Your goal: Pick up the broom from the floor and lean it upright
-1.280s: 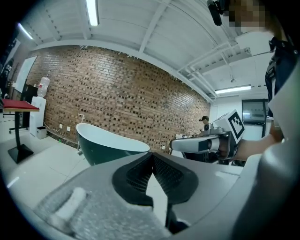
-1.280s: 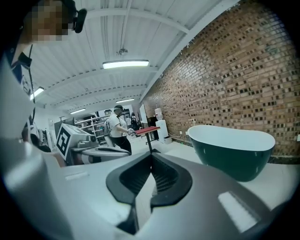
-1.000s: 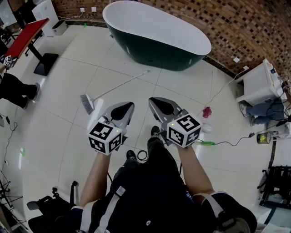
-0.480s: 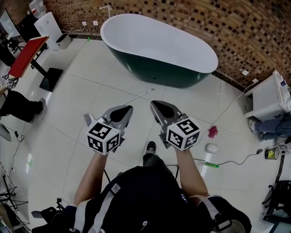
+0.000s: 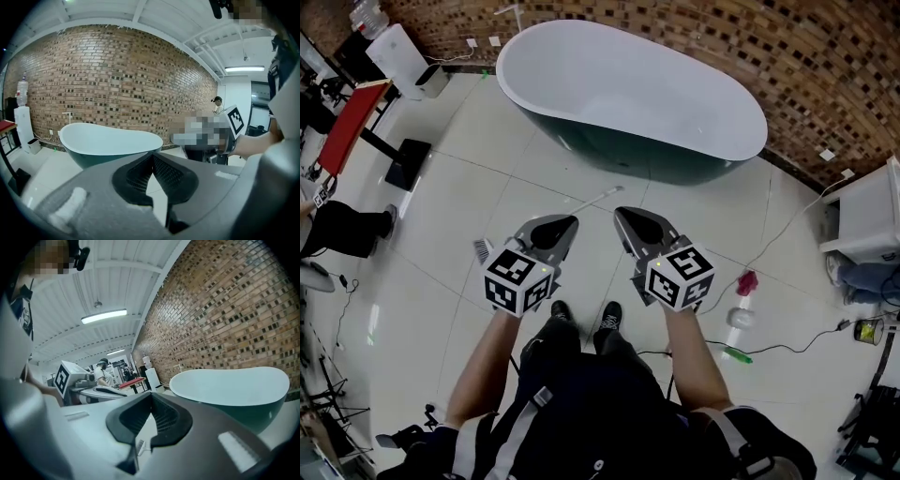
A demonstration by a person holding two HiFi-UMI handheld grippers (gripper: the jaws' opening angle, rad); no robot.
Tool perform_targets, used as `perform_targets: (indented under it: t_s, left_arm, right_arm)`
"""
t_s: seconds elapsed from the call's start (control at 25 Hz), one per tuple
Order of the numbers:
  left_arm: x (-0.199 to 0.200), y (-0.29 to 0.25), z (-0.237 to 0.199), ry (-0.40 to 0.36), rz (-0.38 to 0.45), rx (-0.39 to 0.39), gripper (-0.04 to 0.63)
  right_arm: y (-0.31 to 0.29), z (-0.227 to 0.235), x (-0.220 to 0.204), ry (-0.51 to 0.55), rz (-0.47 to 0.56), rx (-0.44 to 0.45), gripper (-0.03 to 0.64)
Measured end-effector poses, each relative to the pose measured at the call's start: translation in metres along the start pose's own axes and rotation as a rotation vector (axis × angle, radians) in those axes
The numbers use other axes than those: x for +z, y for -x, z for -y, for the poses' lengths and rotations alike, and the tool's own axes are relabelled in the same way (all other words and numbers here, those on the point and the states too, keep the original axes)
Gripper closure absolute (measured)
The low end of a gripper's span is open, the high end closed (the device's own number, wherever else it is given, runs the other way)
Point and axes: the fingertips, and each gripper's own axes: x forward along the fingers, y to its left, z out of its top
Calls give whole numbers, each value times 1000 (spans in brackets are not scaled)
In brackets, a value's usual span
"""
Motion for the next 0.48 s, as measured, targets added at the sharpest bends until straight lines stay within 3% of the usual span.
perform_targets:
  t_s: [0.28,0.48]
  left_arm:
    - [-16,-77,-56,31,-58,-76,594]
    - [-54,-160,-97,29,-107,-171,594]
  right_arm:
    - [-36,55,-10,-25,-51,-105,615]
    - [-59,114,-46,-50,-107,-221,615]
